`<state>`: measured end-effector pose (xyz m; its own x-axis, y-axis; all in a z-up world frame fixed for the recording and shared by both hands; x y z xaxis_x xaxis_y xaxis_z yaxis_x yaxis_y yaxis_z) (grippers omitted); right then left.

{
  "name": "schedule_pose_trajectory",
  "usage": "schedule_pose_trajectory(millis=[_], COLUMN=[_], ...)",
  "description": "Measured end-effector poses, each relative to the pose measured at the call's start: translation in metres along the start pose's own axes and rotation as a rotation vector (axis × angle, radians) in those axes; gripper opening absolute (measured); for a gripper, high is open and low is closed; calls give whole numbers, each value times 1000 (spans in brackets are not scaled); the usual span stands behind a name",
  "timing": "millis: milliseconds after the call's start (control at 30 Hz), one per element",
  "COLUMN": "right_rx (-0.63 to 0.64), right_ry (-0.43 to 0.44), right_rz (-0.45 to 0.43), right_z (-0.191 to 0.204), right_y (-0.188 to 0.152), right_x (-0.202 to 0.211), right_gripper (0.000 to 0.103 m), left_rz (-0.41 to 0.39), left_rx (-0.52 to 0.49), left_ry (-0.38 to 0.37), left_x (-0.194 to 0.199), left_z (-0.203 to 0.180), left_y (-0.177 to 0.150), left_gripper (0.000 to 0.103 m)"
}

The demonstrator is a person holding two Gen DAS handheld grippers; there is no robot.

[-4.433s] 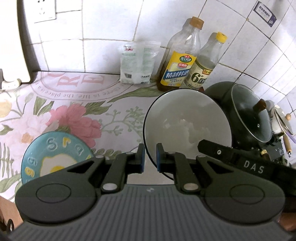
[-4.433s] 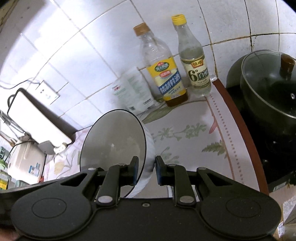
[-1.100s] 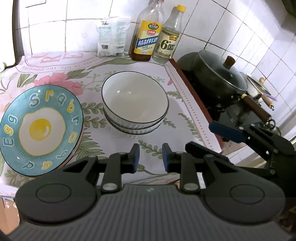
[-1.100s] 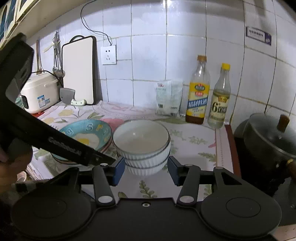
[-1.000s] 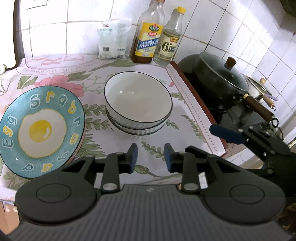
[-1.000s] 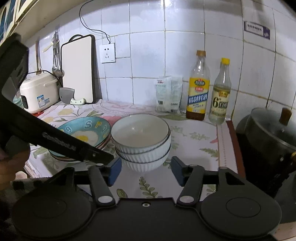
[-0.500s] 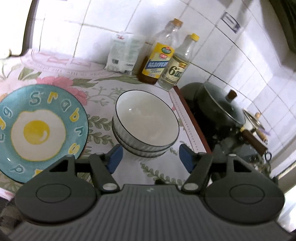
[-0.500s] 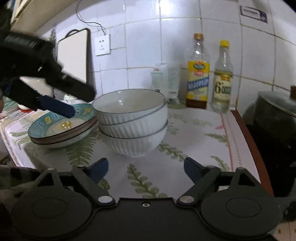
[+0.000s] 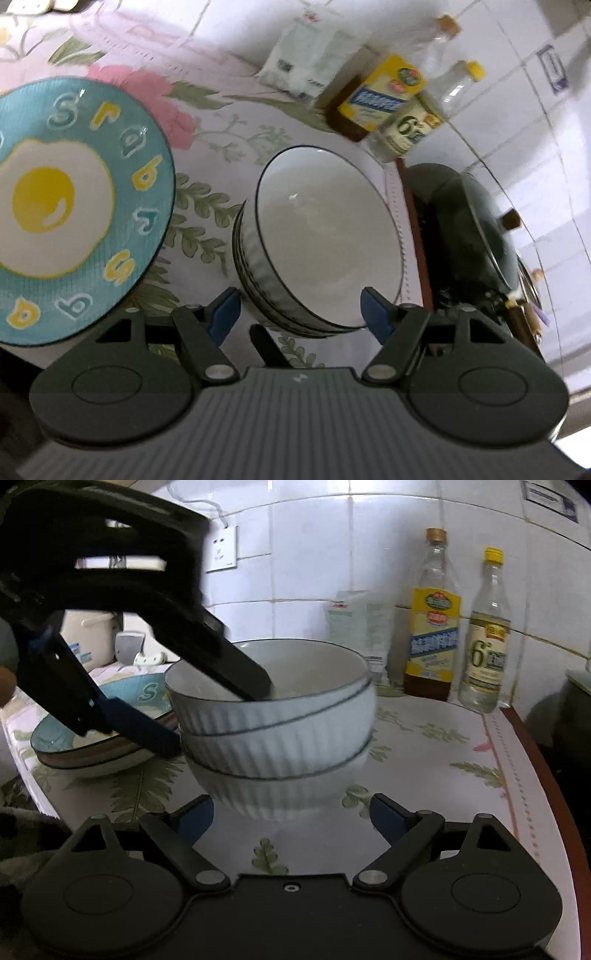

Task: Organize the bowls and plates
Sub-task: 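Close both grippers on the rim of the three-bowl stack, then lift the bowl stack and carry it over the teal egg plate with both grippers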

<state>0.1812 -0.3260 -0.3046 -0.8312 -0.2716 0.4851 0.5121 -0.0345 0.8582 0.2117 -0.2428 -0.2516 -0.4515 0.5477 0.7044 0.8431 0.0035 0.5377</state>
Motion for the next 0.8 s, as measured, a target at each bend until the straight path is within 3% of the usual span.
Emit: schedule_pose_trajectory(millis=[200,300,533,800], right_rx=[89,100,83,5], right_ry=[-1,20,48,41], right_rz=[7,22,52,33], right_z=[7,8,8,6], right_y=[5,7,9,13], right_x=[-13,-18,-28,-30], right_gripper=[102,102,101,102], left_rz=[11,47,30,21], left_rx=[99,185,226,93], left_ry=[39,65,125,184], left_x=[-10,-19,-23,-19], left_z=[11,19,27,17], left_y=[1,-3,-2,5], left_gripper=[66,57,52,47])
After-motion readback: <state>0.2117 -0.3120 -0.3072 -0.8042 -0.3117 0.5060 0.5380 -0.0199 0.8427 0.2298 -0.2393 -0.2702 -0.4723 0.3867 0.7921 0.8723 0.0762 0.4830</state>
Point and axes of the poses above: each gripper's, at about its wrist camera, not at the fingertips, and x roughly against the way its jaws point, z to its left, y to its top, the point moved 10 cm from there along -x, roughly the way its jaws point, and after that the axes turned 15 degrees about -x, right-handed, at the moved point
